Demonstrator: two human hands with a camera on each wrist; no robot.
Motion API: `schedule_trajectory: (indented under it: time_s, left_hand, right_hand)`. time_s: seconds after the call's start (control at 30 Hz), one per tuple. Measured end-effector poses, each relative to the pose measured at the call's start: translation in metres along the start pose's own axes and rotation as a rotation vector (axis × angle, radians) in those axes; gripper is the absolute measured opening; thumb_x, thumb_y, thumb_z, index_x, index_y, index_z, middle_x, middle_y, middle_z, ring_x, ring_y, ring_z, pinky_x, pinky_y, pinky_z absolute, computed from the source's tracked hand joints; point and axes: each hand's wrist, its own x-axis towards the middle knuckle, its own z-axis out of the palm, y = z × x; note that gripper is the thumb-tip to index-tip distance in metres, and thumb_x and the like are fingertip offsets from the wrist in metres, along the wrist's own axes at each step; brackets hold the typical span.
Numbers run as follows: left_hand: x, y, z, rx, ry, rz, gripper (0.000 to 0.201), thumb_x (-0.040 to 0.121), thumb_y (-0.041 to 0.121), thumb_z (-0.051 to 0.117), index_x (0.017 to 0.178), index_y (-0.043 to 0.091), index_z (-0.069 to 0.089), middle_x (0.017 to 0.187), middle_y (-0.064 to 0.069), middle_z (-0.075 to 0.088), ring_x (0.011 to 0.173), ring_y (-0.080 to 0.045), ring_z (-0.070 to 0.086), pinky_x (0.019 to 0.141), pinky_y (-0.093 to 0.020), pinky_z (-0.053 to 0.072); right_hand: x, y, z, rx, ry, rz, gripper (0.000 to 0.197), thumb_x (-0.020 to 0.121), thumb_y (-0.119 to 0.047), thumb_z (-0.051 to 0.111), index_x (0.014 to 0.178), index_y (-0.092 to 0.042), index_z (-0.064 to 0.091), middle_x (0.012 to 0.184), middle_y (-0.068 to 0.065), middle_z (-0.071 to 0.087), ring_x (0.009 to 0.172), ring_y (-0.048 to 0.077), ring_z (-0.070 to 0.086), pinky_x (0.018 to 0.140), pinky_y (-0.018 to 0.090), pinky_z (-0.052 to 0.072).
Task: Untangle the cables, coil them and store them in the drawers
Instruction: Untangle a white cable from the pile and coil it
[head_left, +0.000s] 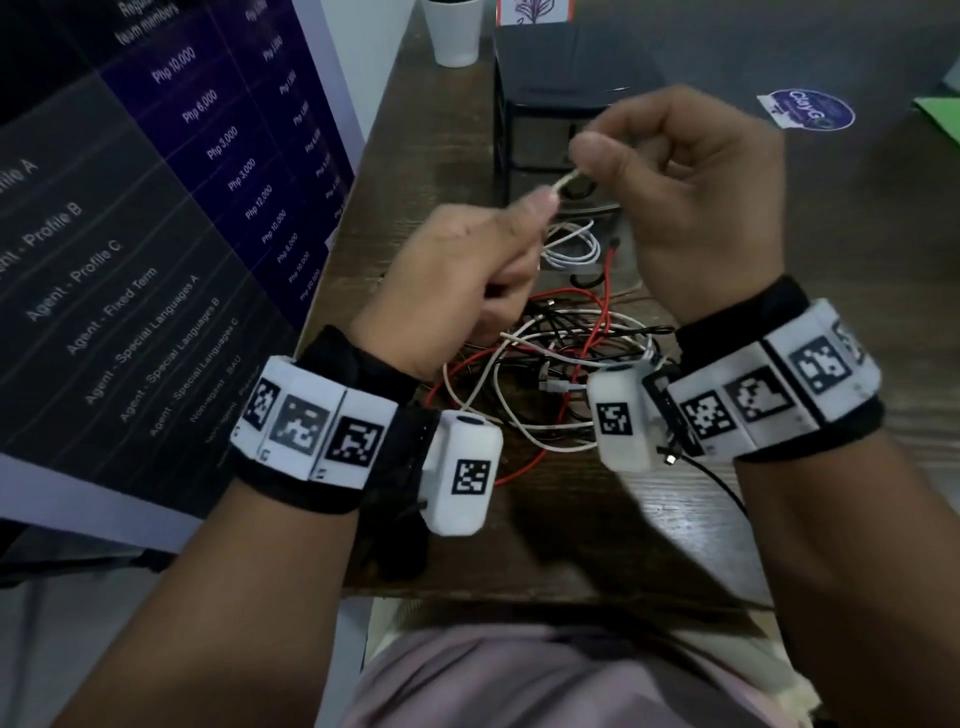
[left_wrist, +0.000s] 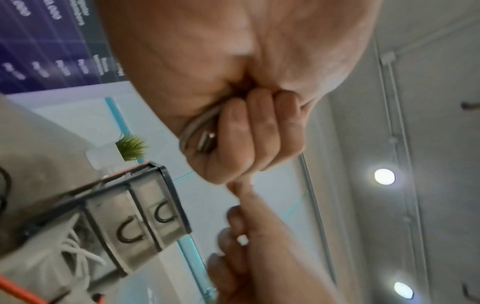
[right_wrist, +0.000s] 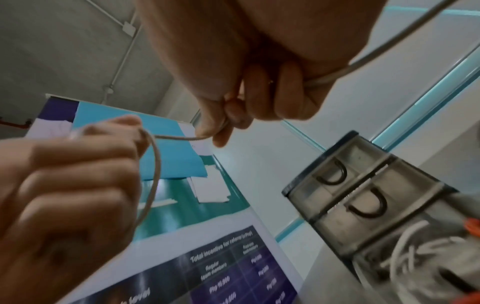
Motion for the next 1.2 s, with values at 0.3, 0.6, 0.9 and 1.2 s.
schedule_trajectory:
  time_s: [0.3, 0.6, 0.9, 1.2]
  left_hand:
    - [0.007, 0.001, -0.004, -0.549, 0.161, 0.182, 0.032, 0.107, 0.023, 0.029, 0.083, 0.009, 0.045, 0.059, 0.001, 0.035, 0.052, -0.012, 0.035, 0.052, -0.025, 0.034]
    - [0.016, -0.008, -0.007, -0.332, 0.453, 0.283, 0.014, 0.098, 0.010, 0.038, 0.098, 0.010, 0.051, 0.069, 0.002, 0.045, 0.062, -0.011, 0.043, 0.060, -0.024, 0.038]
    - [0.008, -0.024, -0.010, 0.580, 0.374, 0.158, 0.019, 0.102, 0.018, 0.039, 0.096, 0.014, 0.057, 0.078, 0.013, 0.049, 0.069, 0.004, 0.046, 0.067, -0.019, 0.036]
    - [0.001, -0.011, -0.005, 0.520, 0.270, -0.059, 0.069, 0.103, 0.051, 0.030, 0.055, 0.009, 0.054, 0.048, 0.001, 0.050, 0.046, -0.010, 0.048, 0.053, -0.025, 0.039]
  right_hand:
    - [-0.039, 0.015, 0.030, -0.140, -0.397, 0.118, 0.023, 0.098, -0.028, 0.055, 0.083, -0.016, 0.066, 0.066, -0.004, 0.059, 0.065, 0.011, 0.056, 0.060, 0.033, 0.045]
    - [-0.036, -0.007, 0.019, -0.285, -0.662, 0.104, 0.025, 0.101, -0.029, 0.053, 0.093, -0.012, 0.071, 0.071, 0.003, 0.064, 0.066, 0.010, 0.055, 0.064, 0.027, 0.042]
    - [-0.034, -0.019, 0.004, -0.198, -0.821, 0.217, 0.030, 0.095, -0.035, 0.061, 0.072, -0.021, 0.073, 0.043, -0.009, 0.041, 0.041, 0.006, 0.037, 0.043, 0.015, 0.027]
    - [-0.017, -0.010, -0.012, 0.006, -0.567, 0.143, 0.012, 0.094, -0.022, 0.065, 0.096, -0.016, 0.075, 0.087, -0.003, 0.074, 0.082, 0.008, 0.068, 0.081, 0.030, 0.054]
